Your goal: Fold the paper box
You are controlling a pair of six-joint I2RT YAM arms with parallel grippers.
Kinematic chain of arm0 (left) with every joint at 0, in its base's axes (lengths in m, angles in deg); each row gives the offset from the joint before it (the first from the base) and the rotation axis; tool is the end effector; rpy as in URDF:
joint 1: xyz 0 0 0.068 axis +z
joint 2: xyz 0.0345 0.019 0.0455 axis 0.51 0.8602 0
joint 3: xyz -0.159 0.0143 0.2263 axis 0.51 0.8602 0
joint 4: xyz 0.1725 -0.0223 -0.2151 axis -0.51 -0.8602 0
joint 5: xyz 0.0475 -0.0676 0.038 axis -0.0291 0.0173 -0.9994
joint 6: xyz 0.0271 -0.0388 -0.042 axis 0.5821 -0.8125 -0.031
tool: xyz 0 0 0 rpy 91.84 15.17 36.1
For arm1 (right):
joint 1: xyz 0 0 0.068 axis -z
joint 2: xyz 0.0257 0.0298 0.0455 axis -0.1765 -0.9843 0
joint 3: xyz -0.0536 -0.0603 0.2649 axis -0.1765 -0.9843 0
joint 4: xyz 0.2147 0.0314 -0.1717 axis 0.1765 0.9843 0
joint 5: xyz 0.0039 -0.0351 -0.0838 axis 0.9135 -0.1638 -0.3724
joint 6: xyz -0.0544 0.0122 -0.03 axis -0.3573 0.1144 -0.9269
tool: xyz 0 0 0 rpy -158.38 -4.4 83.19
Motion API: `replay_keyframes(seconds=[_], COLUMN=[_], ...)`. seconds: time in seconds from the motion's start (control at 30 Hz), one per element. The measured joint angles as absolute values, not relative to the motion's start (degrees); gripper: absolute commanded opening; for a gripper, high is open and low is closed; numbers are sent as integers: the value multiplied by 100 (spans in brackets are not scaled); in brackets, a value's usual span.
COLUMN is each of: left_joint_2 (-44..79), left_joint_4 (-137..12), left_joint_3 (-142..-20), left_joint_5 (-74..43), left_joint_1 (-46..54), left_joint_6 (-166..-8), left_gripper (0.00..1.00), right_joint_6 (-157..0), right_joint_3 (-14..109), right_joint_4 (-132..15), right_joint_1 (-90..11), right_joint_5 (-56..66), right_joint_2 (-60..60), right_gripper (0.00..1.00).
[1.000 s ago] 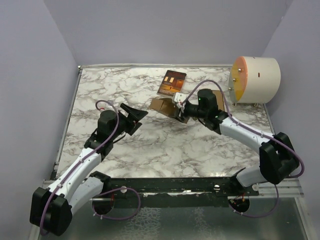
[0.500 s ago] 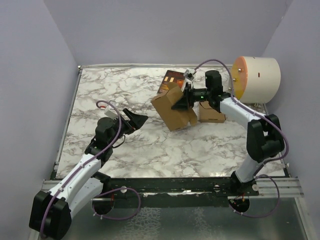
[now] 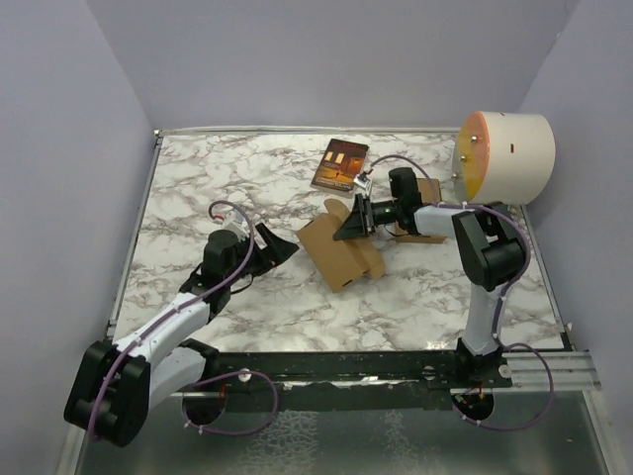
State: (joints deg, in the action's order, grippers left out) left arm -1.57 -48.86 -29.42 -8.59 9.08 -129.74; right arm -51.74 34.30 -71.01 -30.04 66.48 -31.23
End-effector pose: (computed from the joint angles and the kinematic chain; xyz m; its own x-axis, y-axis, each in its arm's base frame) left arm 0.2104 -0.0968 0.1927 -0.6573 -0.5814 -0.4796 0.0863 0.5741 -0.8142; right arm 0.3684 0.1815 0.1455 -0.9306 -0.1291 -0.3424 -0.3617 0.1824 0.9143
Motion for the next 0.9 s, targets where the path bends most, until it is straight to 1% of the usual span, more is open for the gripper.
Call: replay_keyframes(seconds=[0.2,0.27,0.43,0.53,0.6,0.67,0.9], left_joint_2=[420,553,1023,1395,1703,1987,2630], left_joint_4=[-5212,-5343,-5443,-5415,-5371,-5341,-5325], left_joint_3=[-3337,-3558,-4152,-4413,-4570,-4697,-5003], left_joint_5=[-907,-1006,-1246,-1261,-1261,-1259,-1250], left_joint_1=[576,368,-95,-161,-161,-163,-174], left_joint_6=[-12939,-12875,-12679,-12600,-12563,-12528,-12447], left_gripper=[79,75,50,40,39,35,34], right_joint_6=[-4881,-4861,-4863,-4863,-4868,-4885,-4951], right_joint_3=[3456,3530,3642,3670,3688,3703,3731], right_joint_4=[-7156,-7143,-7092,-7057,-7022,-6998,-6858], right_joint_1=[-3009,-3018,-3059,-3072,-3074,-3074,-3055], right_joint_5=[6744,6785,6831,6842,6842,6842,6788], right_joint_2=[-3617,-3702,-3800,-3837,-3842,-3842,-3853], right_gripper=[40,40,40,41,41,41,44])
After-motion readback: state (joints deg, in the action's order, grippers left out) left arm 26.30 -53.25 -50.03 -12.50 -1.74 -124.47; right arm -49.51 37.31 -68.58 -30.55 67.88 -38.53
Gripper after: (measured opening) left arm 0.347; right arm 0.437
